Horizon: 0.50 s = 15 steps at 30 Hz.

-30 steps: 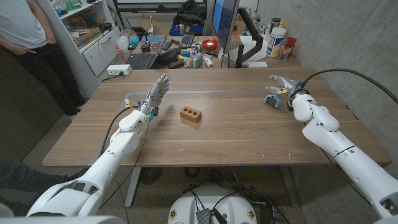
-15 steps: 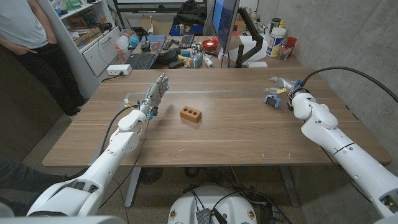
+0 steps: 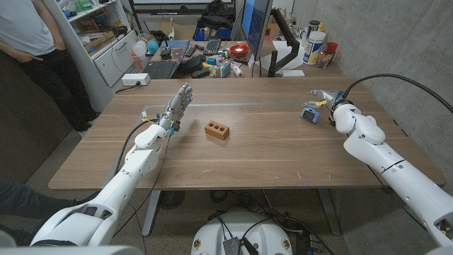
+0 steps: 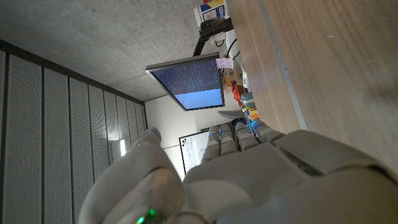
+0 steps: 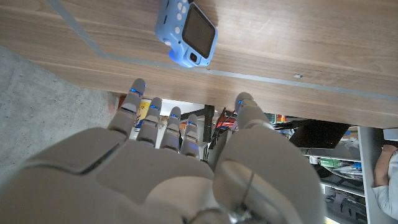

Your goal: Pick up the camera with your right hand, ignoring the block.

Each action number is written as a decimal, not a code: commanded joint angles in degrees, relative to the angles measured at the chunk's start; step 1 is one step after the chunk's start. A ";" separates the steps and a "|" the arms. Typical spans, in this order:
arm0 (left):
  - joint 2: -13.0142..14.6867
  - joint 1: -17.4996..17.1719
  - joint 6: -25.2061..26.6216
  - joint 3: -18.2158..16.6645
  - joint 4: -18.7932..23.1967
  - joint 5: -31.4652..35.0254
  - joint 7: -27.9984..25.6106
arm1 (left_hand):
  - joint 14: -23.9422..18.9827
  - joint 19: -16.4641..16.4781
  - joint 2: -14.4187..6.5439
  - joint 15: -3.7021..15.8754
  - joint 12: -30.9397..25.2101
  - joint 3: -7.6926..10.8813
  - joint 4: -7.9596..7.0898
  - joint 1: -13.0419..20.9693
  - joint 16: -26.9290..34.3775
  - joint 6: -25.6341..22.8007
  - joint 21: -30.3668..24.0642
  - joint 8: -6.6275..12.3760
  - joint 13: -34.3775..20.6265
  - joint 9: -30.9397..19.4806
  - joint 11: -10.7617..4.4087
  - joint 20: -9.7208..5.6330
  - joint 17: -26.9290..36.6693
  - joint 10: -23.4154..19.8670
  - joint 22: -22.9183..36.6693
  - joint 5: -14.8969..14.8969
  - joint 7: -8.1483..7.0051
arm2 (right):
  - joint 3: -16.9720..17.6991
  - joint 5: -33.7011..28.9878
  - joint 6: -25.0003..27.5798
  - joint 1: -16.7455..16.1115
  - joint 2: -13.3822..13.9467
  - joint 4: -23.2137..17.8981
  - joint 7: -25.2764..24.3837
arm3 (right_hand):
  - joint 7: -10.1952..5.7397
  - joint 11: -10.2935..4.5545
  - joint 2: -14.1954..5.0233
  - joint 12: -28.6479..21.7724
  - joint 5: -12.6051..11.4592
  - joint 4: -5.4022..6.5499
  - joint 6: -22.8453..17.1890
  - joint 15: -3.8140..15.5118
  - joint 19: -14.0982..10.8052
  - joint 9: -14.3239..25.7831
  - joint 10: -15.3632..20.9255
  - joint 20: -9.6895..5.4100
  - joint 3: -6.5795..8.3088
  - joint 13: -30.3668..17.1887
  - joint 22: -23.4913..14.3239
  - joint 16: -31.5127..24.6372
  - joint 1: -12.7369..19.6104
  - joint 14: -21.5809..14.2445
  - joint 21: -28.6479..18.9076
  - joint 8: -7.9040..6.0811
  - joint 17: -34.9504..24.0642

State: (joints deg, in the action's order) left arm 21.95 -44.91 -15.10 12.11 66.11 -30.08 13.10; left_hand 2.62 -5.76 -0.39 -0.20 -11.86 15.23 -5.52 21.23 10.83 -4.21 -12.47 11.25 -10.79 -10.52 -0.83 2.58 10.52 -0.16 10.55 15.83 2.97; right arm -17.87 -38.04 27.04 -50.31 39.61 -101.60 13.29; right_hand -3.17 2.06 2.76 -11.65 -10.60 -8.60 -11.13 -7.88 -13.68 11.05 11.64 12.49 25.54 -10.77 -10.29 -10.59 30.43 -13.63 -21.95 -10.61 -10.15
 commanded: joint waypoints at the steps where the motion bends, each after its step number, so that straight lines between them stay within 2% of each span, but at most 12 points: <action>1: 0.21 -0.75 0.46 -0.08 1.28 0.07 -0.67 | 0.06 -0.01 -0.51 -0.28 0.12 -0.18 0.02 0.35 0.13 -0.17 0.32 0.26 -0.30 -0.20 0.10 -0.07 0.17 0.13 0.06 0.00 0.12 | -1.64 -0.72 1.38 1.84 0.62 1.31 2.85 | 0.06 0.07 0.75 0.09 -0.41 -0.14 0.50 -0.31 -0.55 0.12 -0.49 -0.05 0.09 -0.35 -0.07 -0.18 0.02 -0.14 -0.28 0.02 -0.10; 15: 0.32 -0.68 0.49 -0.09 1.32 0.10 -0.72 | 0.01 -0.09 -0.56 -0.38 0.11 -0.28 0.01 0.38 0.15 -0.27 0.39 0.27 -0.30 -0.21 0.08 -0.01 0.18 0.11 0.06 -0.03 0.12 | -3.15 -0.73 2.64 3.61 0.23 3.45 4.74 | -0.04 0.10 1.23 -0.02 -0.54 -0.28 0.63 -0.35 -0.94 0.12 -0.65 0.03 0.00 -0.35 -0.03 -0.34 0.35 -0.63 0.03 -0.15 -0.10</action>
State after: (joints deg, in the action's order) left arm 22.18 -45.57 -14.66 12.07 67.32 -30.01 12.43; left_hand 2.62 -5.76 -0.62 -0.20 -11.86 15.24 -5.52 21.46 10.83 -4.20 -12.47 11.25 -10.79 -10.52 -0.83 2.58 10.52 -0.16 10.54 15.83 2.97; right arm -19.69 -38.52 28.50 -48.19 40.00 -99.66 16.24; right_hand -3.06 2.05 3.46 -11.65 -10.82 -8.61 -10.63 -7.89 -14.01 11.05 11.03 12.78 25.54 -10.77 -10.12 -10.59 30.64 -13.64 -21.95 -10.63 -10.15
